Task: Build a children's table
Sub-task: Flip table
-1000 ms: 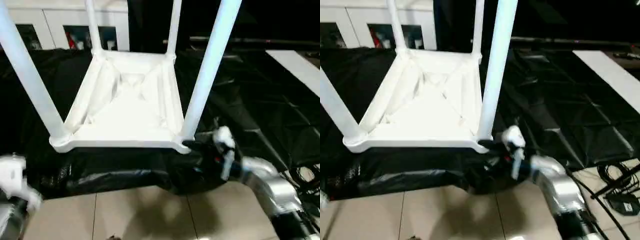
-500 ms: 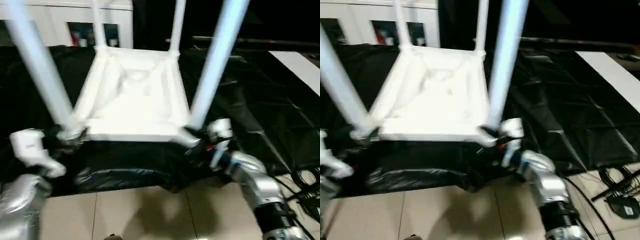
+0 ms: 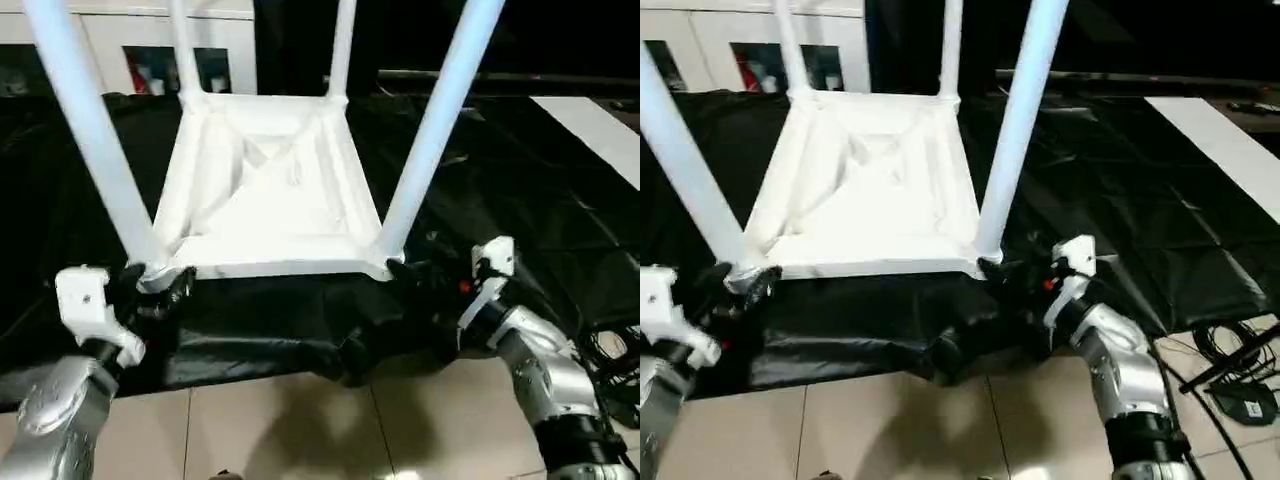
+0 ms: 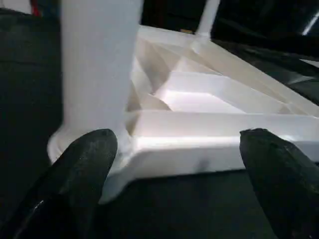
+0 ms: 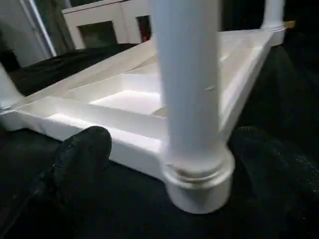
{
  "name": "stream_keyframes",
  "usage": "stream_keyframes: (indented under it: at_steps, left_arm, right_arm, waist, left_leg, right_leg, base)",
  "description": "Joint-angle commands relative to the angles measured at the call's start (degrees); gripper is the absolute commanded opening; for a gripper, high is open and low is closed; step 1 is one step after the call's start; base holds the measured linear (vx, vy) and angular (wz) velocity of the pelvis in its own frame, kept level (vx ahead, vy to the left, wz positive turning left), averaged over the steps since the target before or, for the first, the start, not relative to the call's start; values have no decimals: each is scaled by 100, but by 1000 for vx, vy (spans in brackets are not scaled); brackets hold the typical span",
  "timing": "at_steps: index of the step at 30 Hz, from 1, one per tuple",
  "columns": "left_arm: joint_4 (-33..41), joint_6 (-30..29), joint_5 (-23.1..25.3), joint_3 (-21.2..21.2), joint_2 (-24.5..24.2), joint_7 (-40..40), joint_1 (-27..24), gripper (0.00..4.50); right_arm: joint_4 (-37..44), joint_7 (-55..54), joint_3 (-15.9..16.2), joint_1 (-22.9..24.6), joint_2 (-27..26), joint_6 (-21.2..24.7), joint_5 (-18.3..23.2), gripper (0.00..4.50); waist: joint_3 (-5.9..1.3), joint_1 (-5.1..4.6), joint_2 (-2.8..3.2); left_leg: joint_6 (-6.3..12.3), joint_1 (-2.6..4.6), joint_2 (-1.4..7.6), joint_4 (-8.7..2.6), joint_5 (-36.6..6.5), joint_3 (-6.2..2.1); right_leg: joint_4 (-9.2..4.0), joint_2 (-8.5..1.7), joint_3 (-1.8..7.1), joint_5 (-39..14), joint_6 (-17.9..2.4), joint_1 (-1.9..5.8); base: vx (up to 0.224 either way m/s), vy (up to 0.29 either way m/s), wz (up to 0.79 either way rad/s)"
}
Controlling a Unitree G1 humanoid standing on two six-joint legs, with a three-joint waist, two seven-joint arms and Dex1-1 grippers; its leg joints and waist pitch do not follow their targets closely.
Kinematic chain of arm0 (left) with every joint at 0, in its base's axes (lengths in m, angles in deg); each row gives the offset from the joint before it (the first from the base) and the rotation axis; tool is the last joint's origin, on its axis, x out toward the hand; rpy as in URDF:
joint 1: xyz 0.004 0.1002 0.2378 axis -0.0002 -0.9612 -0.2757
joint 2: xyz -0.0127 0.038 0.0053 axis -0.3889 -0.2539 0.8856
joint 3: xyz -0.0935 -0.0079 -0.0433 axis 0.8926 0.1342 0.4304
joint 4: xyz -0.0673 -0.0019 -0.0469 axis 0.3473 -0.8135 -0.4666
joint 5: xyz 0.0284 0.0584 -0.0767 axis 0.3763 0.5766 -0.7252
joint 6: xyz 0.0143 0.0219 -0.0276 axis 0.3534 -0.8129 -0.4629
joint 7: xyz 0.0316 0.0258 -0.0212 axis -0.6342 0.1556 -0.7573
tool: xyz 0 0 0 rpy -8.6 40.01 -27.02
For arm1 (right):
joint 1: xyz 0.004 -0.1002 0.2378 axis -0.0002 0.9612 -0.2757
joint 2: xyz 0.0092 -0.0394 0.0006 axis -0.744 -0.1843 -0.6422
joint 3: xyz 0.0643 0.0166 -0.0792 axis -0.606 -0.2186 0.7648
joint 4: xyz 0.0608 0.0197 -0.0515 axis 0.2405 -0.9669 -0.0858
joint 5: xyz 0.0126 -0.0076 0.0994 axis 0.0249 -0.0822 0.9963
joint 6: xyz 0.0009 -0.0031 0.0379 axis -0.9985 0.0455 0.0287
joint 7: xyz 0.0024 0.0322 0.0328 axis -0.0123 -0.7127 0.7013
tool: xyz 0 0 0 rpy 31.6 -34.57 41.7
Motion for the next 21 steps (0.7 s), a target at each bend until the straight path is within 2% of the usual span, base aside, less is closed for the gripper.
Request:
stream_keyframes:
  at_steps: [1, 2, 3, 4, 5, 6, 7, 9, 11, 13, 14, 16, 18, 19, 20, 21]
  left_arm:
    - [331, -150, -230, 66, -113, 273, -343, 447]
    - [343, -153, -241, 70, -122, 290, -364, 447]
    - [514, -244, -389, 158, -258, 527, -645, 447]
    - [573, -304, -454, 220, -335, 628, -749, 447]
    - [592, -323, -474, 247, -365, 658, -785, 447]
    - [625, -353, -508, 294, -414, 709, -846, 447]
    - [689, -432, -537, 478, -559, 717, -986, 447]
    - [603, -359, -411, 615, -583, 558, -926, 447]
    - [490, -253, -292, 695, -576, 372, -779, 447]
    - [303, -103, -179, 722, -551, 107, -441, 447]
    - [303, -103, -179, 722, -551, 107, -441, 447]
    - [195, 21, -83, 537, -486, 87, -120, 447]
    - [140, 23, -66, 432, -425, 66, 41, 447]
    - [23, 7, 11, 278, -345, -1, 284, 447]
    - [-32, 7, 55, 229, -321, -27, 361, 447]
    - [-55, 7, 73, 209, -311, -38, 393, 447]
  right_arm:
    - [182, 332, 97, 67, 167, 275, 128, 450]
    - [196, 358, 112, 76, 175, 293, 131, 450]
    - [401, 736, 331, 198, 298, 525, 155, 450]
    - [503, 910, 442, 249, 349, 629, 166, 450]
    - [547, 973, 485, 265, 364, 677, 174, 450]
    - [620, 1080, 557, 290, 388, 756, 187, 450]
    - [800, 1362, 783, 308, 440, 906, 173, 450]
    - [744, 1379, 867, 208, 385, 821, 84, 450]
    - [602, 1297, 876, 44, 251, 745, 37, 450]
    - [296, 1111, 908, -272, -36, 564, -65, 450]
    - [296, 1111, 908, -272, -36, 564, -65, 450]
    - [-193, 578, 848, -614, -325, 173, -352, 450]
    - [-514, 94, 761, -809, -426, 2, -509, 450]
    - [-913, -455, 616, -1052, -528, -147, -615, 450]
    - [-985, -537, 564, -1100, -547, -152, -589, 450]
    - [-1016, -572, 543, -1120, -554, -154, -579, 450]
  waist:
    - [-237, 0, 63]
    - [-220, -16, 43]
    - [-193, -23, 1]
    - [-190, -22, 22]
    - [-168, -32, 27]
    - [-168, -32, 27]
    - [-148, -30, 26]
    - [-109, -36, 25]
    - [-73, -39, -2]
    - [-75, -50, 13]
    - [-66, -46, 13]
    - [-75, -42, 5]
    - [-96, -27, 25]
    - [-115, -42, -4]
    - [-141, -29, 2]
    - [-139, -28, 8]
  left_leg:
    - [194, -1, 173, -487, -1209, -29]
    - [244, -9, 178, -489, -1196, -29]
    - [275, -13, 170, -486, -1219, -15]
    - [314, -25, 181, -498, -1234, -25]
    - [326, -11, 183, -509, -1278, -18]
    - [326, -11, 183, -509, -1278, -18]
    - [318, 0, 187, -507, -1342, -23]
    - [308, 6, 205, -533, -1373, -24]
    - [243, 16, 204, -543, -1488, -24]
    - [180, 38, 192, -542, -1541, -29]
    - [129, 35, 194, -547, -1495, -37]
    - [81, 36, 199, -542, -1295, -33]
    - [43, 49, 199, -528, -1038, -22]
    - [43, 42, 178, -507, -842, -7]
    - [55, 67, 168, -484, -662, 10]
    - [77, 62, 163, -476, -603, 21]
  right_leg:
    - [-399, -300, 161, -1016, -1119, 207]
    - [-407, -288, 160, -1022, -1098, 205]
    - [-429, -272, 163, -1086, -1066, 187]
    - [-422, -278, 170, -1109, -1019, 195]
    - [-449, -265, 167, -1179, -1006, 163]
    - [-449, -265, 167, -1179, -1006, 163]
    - [-437, -261, 168, -1214, -1014, 148]
    - [-454, -258, 167, -1231, -1010, 117]
    - [-463, -273, 178, -1422, -996, 99]
    - [-466, -286, 181, -1560, -970, 78]
    - [-462, -299, 180, -1563, -951, 80]
    - [-427, -304, 180, -1315, -987, 80]
    - [-394, -308, 177, -988, -1062, 89]
    - [-355, -286, 168, -688, -1146, 111]
    - [-321, -281, 160, -441, -1209, 110]
    - [-313, -278, 167, -325, -1228, 114]
  base:
    - [0, 0, 0]
    - [0, 0, 0]
    - [0, 0, 0]
    - [0, 0, 0]
    - [0, 0, 0]
    - [0, 0, 0]
    - [0, 0, 0]
    - [0, 0, 0]
    - [0, 0, 0]
    - [0, 0, 0]
    - [0, 0, 0]
    - [0, 0, 0]
    - [0, 0, 0]
    - [0, 0, 0]
    - [0, 0, 0]
    - [0, 0, 0]
